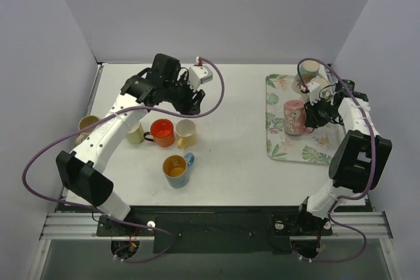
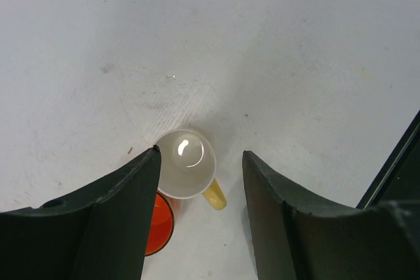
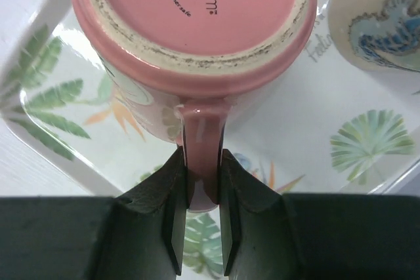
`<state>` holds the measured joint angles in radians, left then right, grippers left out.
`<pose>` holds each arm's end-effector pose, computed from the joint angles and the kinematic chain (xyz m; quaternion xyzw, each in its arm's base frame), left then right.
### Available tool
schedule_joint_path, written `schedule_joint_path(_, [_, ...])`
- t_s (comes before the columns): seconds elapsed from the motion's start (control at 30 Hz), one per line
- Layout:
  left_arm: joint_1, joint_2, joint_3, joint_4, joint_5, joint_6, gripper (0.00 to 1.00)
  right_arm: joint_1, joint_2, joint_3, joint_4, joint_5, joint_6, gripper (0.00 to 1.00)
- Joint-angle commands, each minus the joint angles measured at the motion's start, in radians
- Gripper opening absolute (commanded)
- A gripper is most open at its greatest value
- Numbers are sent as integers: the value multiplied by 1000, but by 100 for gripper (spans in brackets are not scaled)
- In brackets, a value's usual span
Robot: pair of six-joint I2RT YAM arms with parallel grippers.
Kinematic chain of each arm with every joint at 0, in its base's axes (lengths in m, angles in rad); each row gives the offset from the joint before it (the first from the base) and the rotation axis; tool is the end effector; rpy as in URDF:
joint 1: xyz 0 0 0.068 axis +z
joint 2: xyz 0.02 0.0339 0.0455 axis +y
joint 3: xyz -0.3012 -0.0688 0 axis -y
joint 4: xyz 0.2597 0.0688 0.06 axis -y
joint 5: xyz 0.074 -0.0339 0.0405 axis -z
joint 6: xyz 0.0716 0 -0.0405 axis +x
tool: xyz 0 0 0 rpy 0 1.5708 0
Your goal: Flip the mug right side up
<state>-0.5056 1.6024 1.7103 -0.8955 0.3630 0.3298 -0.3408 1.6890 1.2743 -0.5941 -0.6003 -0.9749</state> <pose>0.3207 -0.2066 0.4023 0.4318 0.8030 -0.1992 0.3593 0.3795 -0.0917 0.2503 -0.3641 0.8465 0.0628 0.3833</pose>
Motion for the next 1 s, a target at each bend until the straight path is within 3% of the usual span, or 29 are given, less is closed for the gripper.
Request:
schedule_joint_path(0.0, [-82, -62, -73, 107, -33, 31, 63, 72, -64, -6, 2, 83, 317, 0])
schedule_joint_path(0.23, [-159, -98, -118, 141, -79, 23, 63, 88, -201, -124, 178, 151, 750, 0])
schedule_joint_path(0.3, [-178, -102, -121, 147, -87, 35, 63, 83, -256, -170, 281, 113, 910, 0])
schedule_joint_path(0.5, [-272, -116, -219, 269, -142, 170, 68, 86, -298, -222, 322, 13, 1221, 0])
schedule_joint_path(0.73, [-421, -110, -379, 579, -402, 345, 72, 86, -331, -292, 427, -65, 1487, 0])
schedule_joint_path(0.97, [-508, -137, -593, 916, -443, 443, 75, 88, -461, -440, 707, -70, 1844, 0])
